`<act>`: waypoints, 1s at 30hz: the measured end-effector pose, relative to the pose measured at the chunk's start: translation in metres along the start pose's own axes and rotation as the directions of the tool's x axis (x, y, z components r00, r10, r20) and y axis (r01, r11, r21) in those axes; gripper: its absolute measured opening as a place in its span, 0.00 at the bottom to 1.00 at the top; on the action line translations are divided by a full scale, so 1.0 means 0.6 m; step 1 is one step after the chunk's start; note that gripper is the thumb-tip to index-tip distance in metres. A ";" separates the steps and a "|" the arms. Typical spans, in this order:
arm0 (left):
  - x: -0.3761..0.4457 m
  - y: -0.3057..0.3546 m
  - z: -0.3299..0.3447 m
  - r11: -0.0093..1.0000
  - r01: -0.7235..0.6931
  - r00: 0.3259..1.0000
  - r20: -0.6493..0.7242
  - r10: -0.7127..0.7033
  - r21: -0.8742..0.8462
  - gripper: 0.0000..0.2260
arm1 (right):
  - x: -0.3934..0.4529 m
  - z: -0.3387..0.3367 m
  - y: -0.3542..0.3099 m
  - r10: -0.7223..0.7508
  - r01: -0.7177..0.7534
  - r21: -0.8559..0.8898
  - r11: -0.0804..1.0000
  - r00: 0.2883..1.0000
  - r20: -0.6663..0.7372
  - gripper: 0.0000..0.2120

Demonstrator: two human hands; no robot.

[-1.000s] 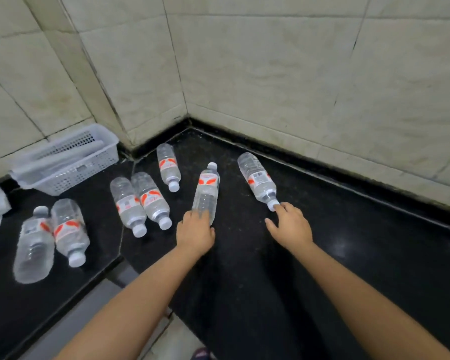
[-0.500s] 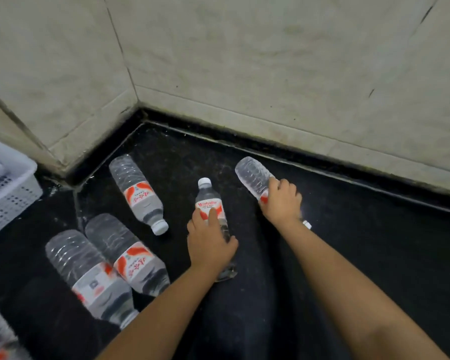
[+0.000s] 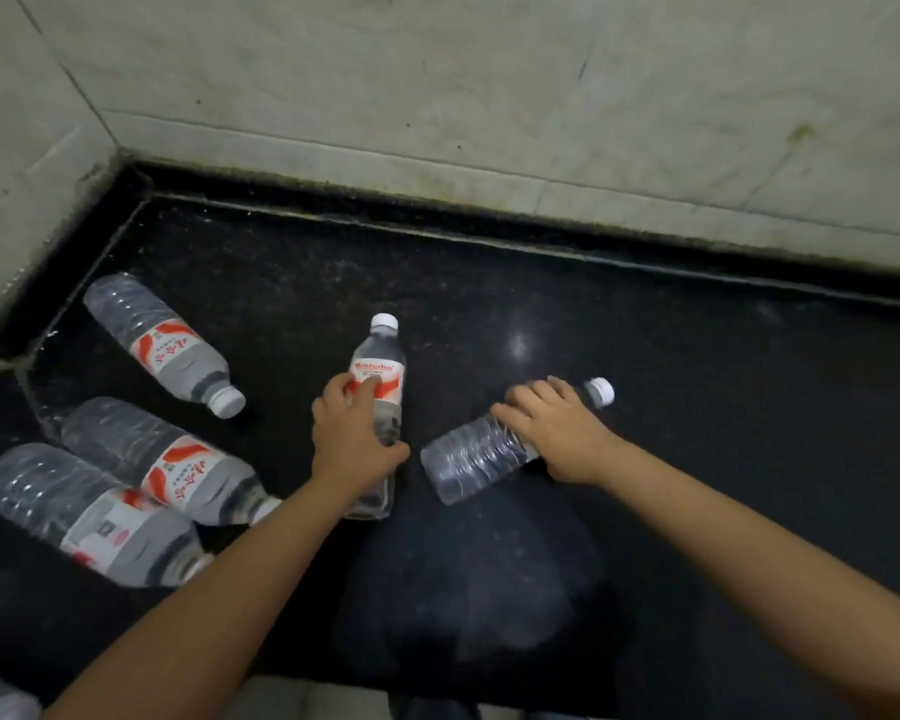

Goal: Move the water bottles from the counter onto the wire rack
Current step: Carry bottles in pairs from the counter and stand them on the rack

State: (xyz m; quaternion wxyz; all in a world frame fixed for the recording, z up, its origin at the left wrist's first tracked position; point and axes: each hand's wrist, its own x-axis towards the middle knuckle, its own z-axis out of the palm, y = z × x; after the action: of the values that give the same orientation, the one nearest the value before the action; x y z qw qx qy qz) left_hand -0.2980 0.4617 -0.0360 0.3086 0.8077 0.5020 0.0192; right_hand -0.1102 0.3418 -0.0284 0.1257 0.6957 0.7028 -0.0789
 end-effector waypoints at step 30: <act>-0.028 0.077 0.066 0.995 0.101 0.992 0.071 -0.101 -0.005 0.32 | -0.057 0.021 -0.073 0.839 -0.702 0.655 0.279 0.510 0.189 0.29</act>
State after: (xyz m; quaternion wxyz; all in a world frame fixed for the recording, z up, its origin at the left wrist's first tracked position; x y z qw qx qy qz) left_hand -0.2558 0.4147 -0.0397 0.3302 0.7800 0.5311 -0.0227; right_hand -0.1534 0.3048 -0.0336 -0.1760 0.9455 0.2045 -0.1825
